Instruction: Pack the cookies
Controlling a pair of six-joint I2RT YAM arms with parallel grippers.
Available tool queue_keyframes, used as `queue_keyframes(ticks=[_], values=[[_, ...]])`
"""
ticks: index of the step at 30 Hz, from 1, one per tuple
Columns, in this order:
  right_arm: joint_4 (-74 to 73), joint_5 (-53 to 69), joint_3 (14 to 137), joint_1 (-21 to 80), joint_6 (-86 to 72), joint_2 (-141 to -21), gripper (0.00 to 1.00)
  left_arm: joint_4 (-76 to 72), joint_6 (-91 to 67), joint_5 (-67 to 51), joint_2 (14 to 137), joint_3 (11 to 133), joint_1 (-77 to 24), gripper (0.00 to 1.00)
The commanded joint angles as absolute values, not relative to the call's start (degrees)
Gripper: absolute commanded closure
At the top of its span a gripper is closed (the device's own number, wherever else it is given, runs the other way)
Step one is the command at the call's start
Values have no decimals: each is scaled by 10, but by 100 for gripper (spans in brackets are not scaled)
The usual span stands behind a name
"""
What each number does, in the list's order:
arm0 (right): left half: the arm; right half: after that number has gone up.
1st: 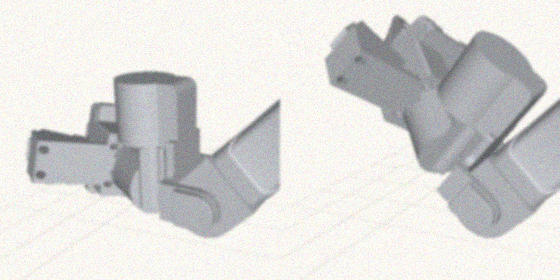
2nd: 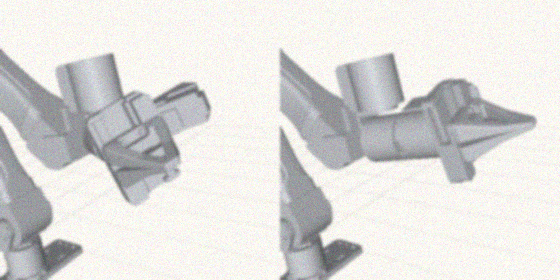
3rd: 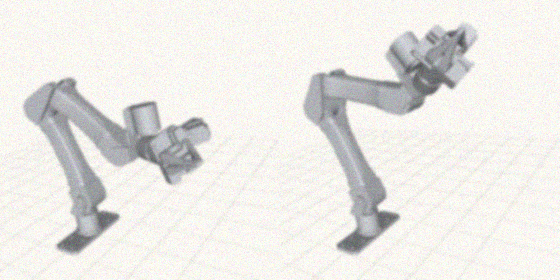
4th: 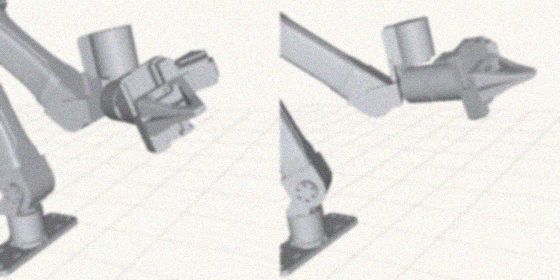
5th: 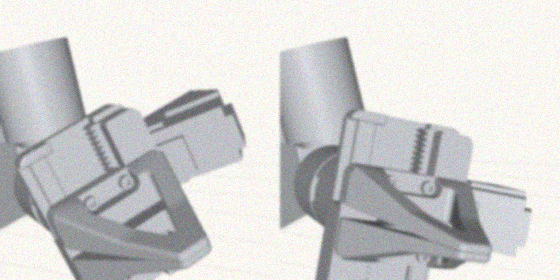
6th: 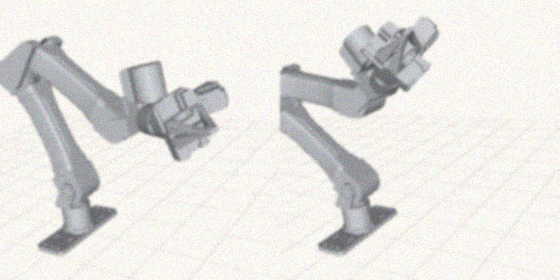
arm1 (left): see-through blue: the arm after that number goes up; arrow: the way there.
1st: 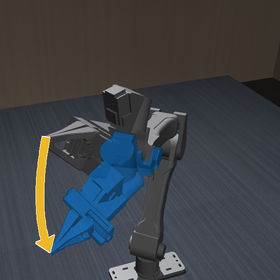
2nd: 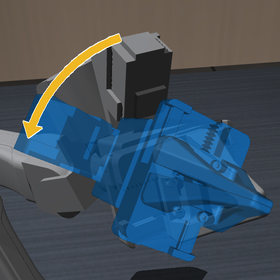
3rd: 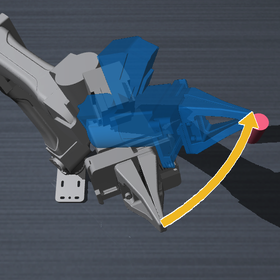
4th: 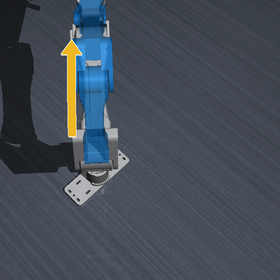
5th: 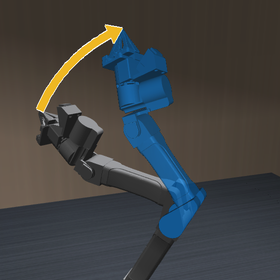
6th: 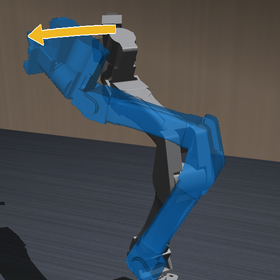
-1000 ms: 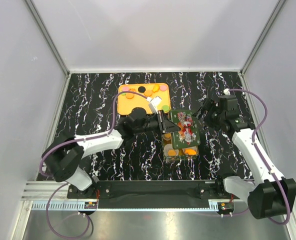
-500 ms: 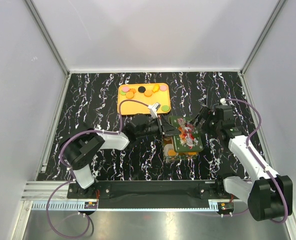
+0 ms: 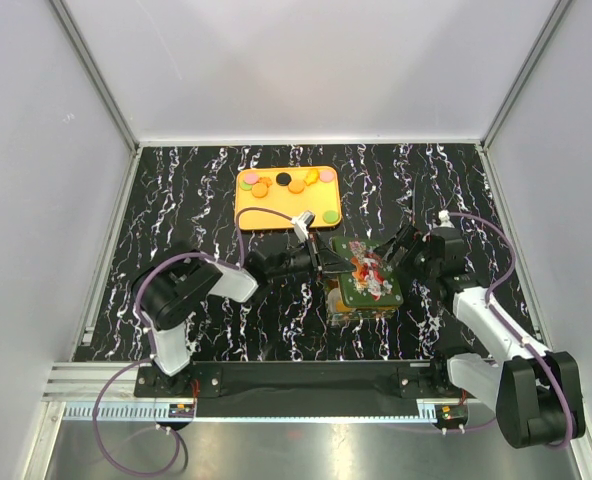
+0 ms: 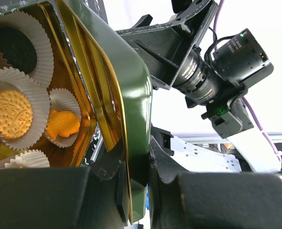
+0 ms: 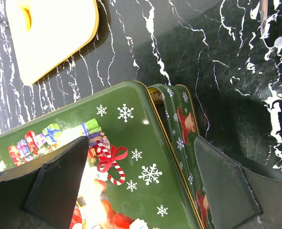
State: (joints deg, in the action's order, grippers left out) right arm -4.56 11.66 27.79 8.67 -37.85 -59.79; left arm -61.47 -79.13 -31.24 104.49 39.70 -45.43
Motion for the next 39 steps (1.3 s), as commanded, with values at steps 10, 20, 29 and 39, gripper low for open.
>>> queue_keyframes(ticks=[10,20,29,39], values=[[78,162,211,89,-423,-592,0,-750,-808,-338,1063,390,-445,100],[114,178,194,89,-439,-601,0,-763,-819,-344,1082,375,-435,96],[134,183,180,89,-447,-612,0,-767,-822,-348,1092,365,-425,81],[142,182,180,89,-446,-620,1,-773,-819,-355,1093,345,-408,69]])
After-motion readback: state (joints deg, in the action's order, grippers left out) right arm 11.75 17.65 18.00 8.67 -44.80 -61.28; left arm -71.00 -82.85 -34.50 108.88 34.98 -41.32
